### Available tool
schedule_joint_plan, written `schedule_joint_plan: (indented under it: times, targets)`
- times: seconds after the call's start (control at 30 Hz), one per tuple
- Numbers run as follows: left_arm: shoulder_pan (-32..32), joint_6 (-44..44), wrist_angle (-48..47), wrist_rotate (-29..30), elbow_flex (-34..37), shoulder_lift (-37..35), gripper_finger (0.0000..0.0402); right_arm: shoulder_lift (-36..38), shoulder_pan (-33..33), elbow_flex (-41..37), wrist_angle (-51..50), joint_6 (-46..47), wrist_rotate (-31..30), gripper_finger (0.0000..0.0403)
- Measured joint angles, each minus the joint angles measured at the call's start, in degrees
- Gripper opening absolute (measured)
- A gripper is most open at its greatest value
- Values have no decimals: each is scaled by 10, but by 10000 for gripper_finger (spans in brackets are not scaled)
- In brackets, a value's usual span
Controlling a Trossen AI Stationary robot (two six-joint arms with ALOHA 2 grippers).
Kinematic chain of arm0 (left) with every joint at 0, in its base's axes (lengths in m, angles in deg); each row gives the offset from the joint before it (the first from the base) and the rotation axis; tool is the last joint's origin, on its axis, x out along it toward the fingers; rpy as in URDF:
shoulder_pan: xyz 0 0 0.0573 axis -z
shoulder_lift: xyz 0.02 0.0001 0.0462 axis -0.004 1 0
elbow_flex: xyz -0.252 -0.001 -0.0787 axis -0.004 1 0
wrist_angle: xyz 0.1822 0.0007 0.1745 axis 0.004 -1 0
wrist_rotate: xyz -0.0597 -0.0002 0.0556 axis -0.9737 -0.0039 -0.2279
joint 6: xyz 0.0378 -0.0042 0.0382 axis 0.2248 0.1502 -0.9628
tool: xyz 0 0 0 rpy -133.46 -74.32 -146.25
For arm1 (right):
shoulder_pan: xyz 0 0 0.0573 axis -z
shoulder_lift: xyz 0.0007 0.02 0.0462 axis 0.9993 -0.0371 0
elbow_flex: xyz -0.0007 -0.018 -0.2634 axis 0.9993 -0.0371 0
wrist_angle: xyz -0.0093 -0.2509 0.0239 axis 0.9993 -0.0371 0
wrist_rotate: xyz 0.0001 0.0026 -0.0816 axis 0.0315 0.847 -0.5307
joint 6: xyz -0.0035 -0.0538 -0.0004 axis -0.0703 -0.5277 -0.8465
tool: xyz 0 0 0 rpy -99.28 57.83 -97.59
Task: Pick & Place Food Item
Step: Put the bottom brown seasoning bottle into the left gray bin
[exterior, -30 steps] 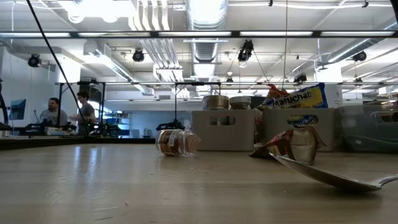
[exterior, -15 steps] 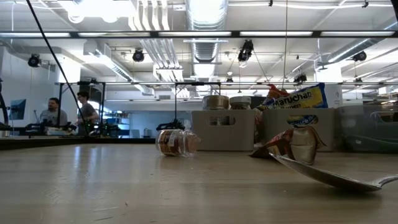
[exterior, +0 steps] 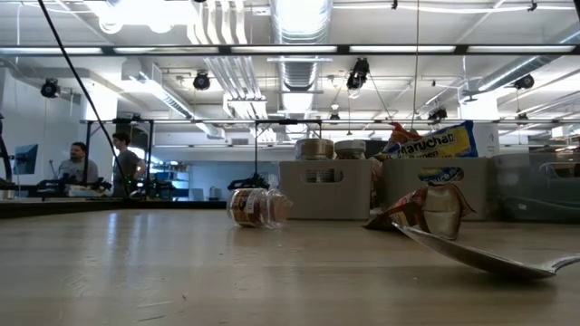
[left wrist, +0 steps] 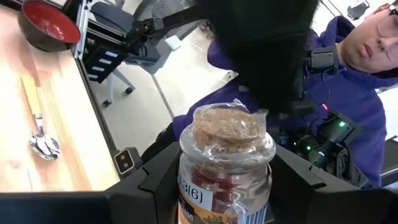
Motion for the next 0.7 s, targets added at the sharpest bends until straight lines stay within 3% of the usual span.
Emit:
schedule_joint_plan:
  times: [0.43, 0.7]
  targets:
    - [0, 18, 33, 0, 0, -2, 181, 2, 1, -2, 27, -65, -52, 392]
    - [1, 37, 41, -5, 0, -2, 181, 1, 4, -24, 39, -70, -53, 392]
